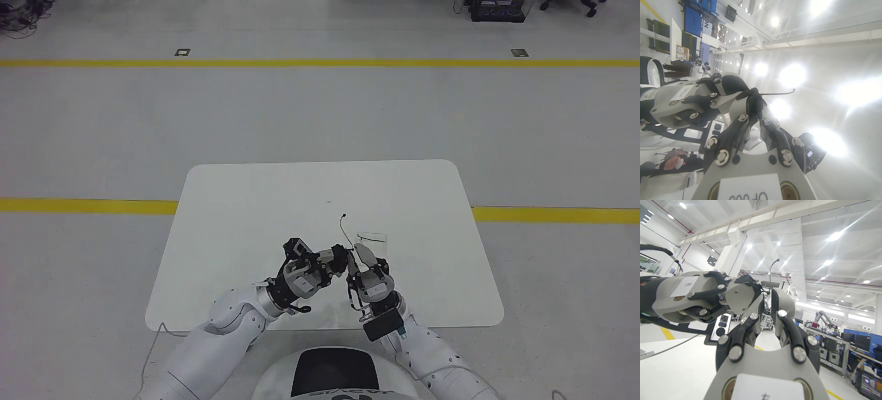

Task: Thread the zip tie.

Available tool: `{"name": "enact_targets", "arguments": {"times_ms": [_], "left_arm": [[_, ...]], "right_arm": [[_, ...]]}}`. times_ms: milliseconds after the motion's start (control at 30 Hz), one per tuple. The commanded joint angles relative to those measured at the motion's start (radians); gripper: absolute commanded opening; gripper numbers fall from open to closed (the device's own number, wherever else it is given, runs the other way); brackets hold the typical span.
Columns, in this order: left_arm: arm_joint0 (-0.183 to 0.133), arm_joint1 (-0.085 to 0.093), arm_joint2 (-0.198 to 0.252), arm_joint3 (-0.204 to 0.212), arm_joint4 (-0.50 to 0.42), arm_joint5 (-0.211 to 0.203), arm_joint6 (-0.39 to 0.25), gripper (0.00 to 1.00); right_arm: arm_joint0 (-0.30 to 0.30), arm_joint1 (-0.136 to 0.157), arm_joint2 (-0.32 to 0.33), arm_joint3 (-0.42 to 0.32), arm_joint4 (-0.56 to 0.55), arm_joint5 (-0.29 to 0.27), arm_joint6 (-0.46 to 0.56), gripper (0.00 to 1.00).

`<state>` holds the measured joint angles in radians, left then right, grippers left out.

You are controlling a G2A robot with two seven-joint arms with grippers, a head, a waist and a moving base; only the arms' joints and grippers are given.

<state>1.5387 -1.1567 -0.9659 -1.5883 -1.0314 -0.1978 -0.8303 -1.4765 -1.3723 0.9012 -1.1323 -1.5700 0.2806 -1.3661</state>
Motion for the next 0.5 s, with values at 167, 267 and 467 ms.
{"name": "enact_targets", "arguments": {"times_ms": [167, 267, 467], "left_arm": [[0.0, 0.0, 0.0, 0.0, 0.002, 0.002, 0.0, 0.0], [0.0, 0.0, 0.0, -0.001, 0.002, 0.001, 0.001, 0.0], [0.001, 0.0, 0.001, -0.002, 0.003, 0.001, 0.001, 0.0]], "right_arm": [[0.003, -0.002, 0.002, 0.002, 0.0, -0.001, 0.002, 0.09], [0.004, -0.003, 0.002, 0.004, 0.0, -0.001, 0.003, 0.08], [0.006, -0.005, 0.003, 0.007, 0.0, -0.001, 0.003, 0.1]]}}
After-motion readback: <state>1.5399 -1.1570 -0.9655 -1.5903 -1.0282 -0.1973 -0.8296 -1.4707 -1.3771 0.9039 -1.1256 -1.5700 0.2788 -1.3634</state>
